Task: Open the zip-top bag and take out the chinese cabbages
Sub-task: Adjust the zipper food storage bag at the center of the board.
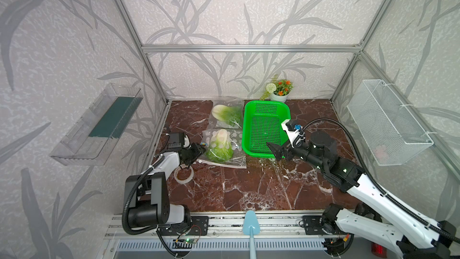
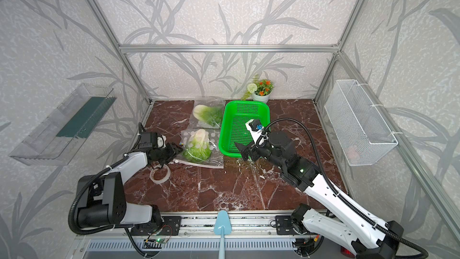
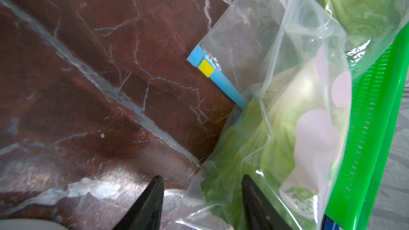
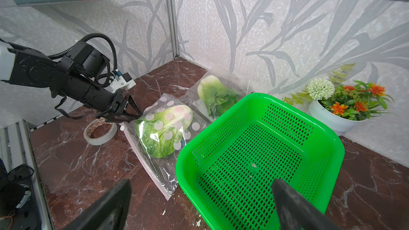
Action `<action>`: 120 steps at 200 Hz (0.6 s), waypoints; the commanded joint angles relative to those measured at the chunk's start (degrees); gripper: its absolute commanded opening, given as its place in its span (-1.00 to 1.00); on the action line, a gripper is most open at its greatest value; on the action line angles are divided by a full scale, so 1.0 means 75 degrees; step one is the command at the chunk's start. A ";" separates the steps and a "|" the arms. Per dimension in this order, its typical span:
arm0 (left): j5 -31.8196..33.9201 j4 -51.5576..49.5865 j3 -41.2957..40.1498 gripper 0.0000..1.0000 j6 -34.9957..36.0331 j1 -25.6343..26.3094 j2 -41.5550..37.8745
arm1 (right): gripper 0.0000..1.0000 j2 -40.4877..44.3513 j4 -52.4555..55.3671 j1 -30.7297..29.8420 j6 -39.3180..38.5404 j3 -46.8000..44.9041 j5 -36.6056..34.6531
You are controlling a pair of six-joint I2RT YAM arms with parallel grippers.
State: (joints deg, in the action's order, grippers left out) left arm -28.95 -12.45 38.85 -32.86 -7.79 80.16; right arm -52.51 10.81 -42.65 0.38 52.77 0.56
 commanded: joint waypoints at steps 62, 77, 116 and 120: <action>-0.0539 0.0757 -0.0954 -0.18 -0.0927 0.0327 -0.0611 | 0.98 0.0263 -0.0408 -0.0043 0.0090 0.0148 0.0173; -0.0294 0.0675 -0.1050 -0.18 -0.0943 0.0472 -0.0862 | 0.98 0.0298 -0.0445 -0.0040 0.0125 0.0130 0.0195; 0.0038 0.0223 -0.1434 -0.22 -0.1269 0.0578 -0.1852 | 0.98 0.0299 -0.0548 -0.0055 0.0261 0.0078 0.0283; 0.0130 0.0187 -0.1502 -0.21 -0.1351 0.0587 -0.2003 | 0.98 0.0298 -0.0574 -0.0055 0.0271 0.0071 0.0289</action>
State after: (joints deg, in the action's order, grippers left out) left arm -30.98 -8.64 30.04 -40.05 -3.95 70.67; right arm -51.18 8.95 -42.65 1.28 52.77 1.63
